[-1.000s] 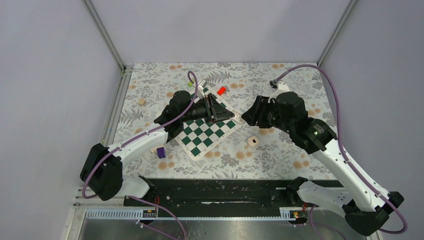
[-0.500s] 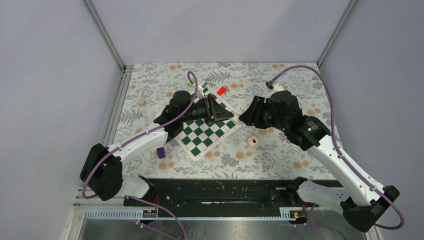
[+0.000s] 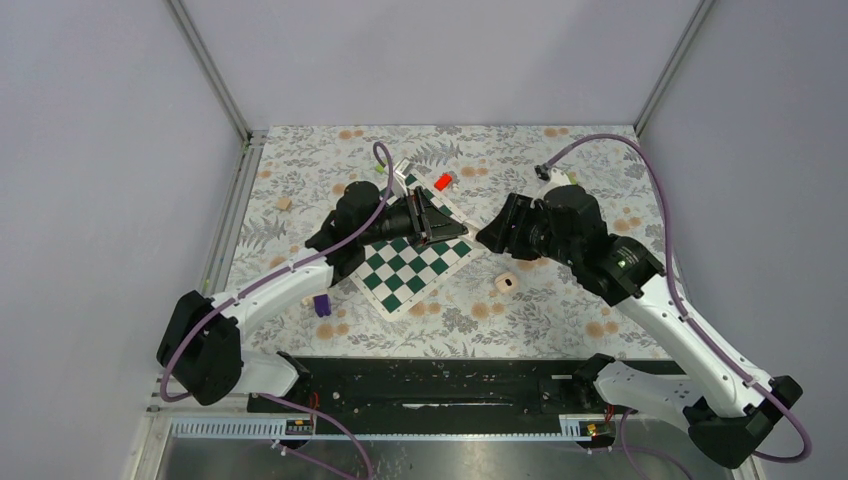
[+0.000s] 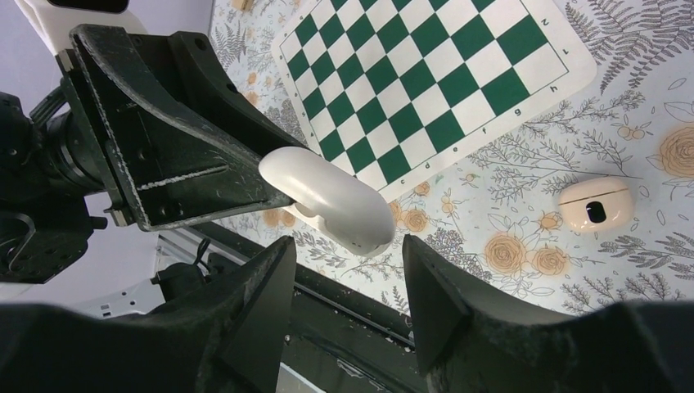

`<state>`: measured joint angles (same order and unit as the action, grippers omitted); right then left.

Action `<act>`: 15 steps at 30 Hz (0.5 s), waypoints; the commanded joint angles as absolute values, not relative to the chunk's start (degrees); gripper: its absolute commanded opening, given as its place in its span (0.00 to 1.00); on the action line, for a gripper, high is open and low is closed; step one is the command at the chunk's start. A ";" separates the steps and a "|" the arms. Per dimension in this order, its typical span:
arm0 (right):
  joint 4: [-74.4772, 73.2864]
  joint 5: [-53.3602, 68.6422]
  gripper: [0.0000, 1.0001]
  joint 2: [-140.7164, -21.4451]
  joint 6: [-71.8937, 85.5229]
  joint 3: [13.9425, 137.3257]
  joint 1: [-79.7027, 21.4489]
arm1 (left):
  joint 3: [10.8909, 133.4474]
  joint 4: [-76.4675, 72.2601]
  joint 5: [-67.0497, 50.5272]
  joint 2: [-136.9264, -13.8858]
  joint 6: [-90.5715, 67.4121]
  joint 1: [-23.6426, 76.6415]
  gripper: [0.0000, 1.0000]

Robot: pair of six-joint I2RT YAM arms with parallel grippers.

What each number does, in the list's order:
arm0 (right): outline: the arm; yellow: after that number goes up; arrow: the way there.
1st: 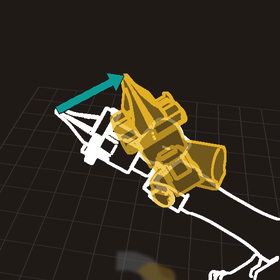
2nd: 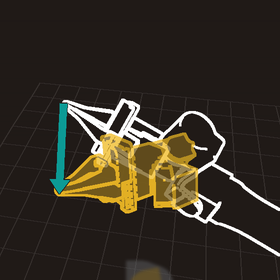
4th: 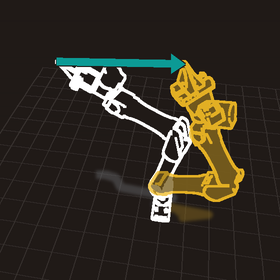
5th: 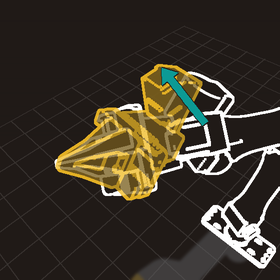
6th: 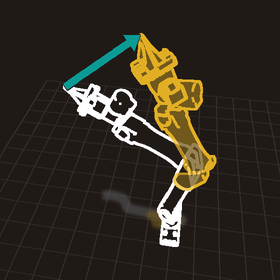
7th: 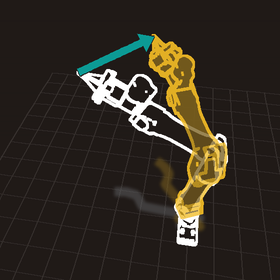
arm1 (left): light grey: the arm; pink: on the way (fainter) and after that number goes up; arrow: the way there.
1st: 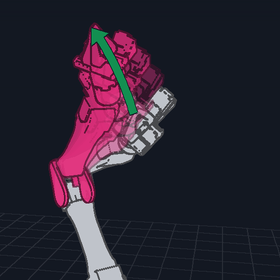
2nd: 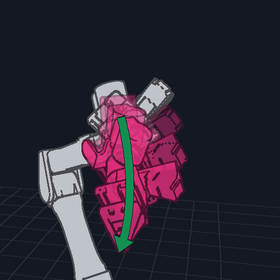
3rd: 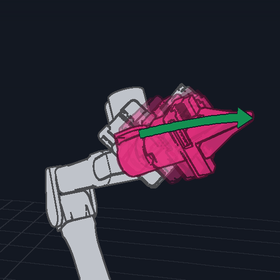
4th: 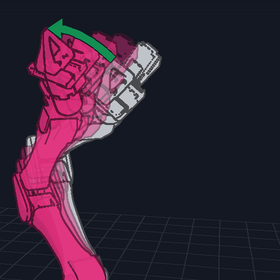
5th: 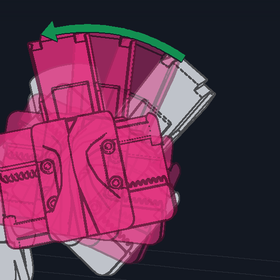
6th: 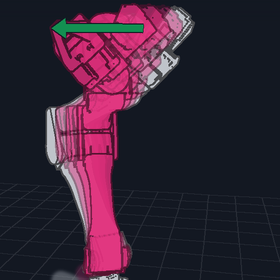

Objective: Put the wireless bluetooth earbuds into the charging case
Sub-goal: Adjust the earbud with the charging case.

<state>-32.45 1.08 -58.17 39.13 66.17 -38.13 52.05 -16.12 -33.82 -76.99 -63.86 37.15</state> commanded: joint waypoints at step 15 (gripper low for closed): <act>-36.35 29.57 0.74 -57.32 17.82 75.57 -29.36 | 63.65 -10.27 -59.18 -82.00 -49.03 36.62 0.00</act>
